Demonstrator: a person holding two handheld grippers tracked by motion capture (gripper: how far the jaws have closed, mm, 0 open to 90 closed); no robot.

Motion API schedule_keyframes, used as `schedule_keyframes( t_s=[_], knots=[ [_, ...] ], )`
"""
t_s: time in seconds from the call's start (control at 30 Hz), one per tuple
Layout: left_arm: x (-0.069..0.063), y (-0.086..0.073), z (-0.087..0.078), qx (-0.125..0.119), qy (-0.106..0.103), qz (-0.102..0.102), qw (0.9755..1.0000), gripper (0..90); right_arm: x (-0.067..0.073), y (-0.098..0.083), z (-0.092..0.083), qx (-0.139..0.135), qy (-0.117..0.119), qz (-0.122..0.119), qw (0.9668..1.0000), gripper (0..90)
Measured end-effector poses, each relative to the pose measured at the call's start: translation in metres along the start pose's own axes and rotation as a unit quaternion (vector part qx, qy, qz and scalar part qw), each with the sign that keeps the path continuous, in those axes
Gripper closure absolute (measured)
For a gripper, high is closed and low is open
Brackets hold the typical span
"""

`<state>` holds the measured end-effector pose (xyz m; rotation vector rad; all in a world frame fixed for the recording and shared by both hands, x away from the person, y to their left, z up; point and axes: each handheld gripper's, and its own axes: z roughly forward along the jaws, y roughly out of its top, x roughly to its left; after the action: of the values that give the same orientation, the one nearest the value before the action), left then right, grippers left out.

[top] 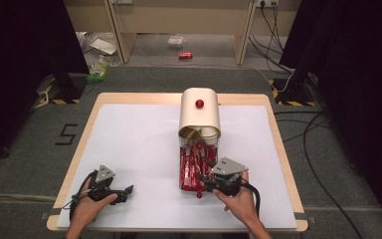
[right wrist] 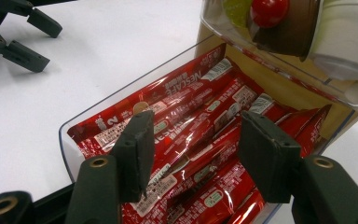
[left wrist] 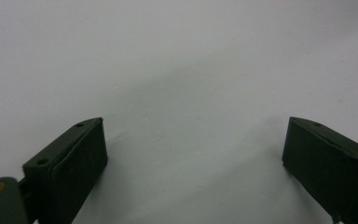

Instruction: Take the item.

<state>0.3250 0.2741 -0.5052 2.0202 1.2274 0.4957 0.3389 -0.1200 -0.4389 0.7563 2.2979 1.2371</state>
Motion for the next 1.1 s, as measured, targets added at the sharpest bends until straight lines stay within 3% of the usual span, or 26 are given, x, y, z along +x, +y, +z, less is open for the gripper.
schedule_keyframes(
  t_s=[0.3, 0.5, 0.93, 1.1],
  knots=[
    [0.0, 0.0, 0.0, 0.0, -0.001, -0.001, 1.0, 5.7, -0.001, 0.0, 0.004, 0.011, -0.01, -0.005, 0.9999, 50.8],
    [0.0, 0.0, 0.0, 0.0, 0.0, 0.0, 1.0, 5.7, 0.001, -0.001, 0.011, 0.034, -0.021, -0.015, 0.9991, 56.0],
    [0.0, 0.0, 0.0, -0.001, 0.0, 0.0, 1.0, 5.7, -0.003, 0.001, 0.022, 0.052, -0.038, 0.013, 0.9979, 59.0],
    [0.0, 0.0, 0.0, -0.001, 0.0, -0.001, 1.0, 5.7, -0.002, 0.003, 0.024, 0.055, -0.044, 0.013, 0.9974, 61.1]
  ],
)
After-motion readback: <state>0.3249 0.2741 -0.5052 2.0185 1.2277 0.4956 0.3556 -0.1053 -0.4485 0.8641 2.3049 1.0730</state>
